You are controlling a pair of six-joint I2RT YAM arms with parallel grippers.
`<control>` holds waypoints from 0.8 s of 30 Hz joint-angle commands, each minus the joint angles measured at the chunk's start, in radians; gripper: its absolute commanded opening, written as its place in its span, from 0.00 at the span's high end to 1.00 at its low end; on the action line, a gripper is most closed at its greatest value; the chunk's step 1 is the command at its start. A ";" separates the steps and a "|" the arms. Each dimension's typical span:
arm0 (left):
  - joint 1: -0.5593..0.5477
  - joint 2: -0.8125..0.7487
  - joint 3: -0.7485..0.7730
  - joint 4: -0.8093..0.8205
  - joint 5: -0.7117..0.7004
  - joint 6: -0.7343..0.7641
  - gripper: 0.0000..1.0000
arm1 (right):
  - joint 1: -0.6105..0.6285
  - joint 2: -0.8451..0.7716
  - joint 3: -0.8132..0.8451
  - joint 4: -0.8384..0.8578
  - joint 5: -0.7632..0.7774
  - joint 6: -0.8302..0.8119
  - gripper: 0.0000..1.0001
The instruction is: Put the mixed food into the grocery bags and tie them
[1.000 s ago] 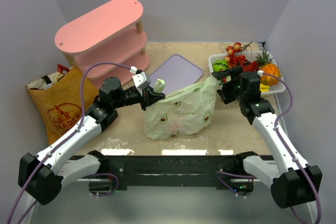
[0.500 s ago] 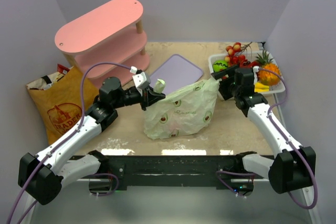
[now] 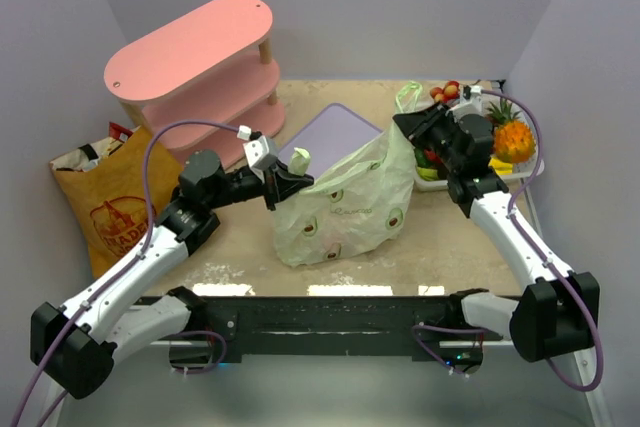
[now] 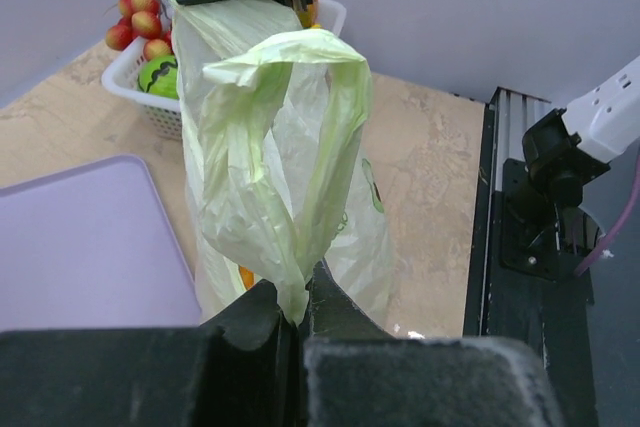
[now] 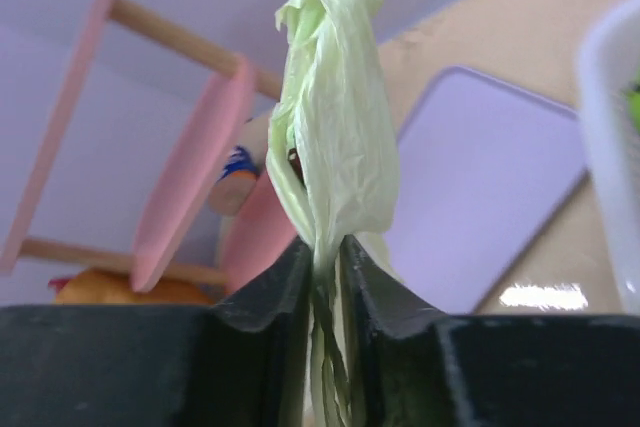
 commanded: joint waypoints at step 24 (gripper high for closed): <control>0.023 0.465 0.503 -0.527 0.136 0.074 1.00 | 0.138 -0.119 0.002 -0.082 -1.034 -0.833 1.00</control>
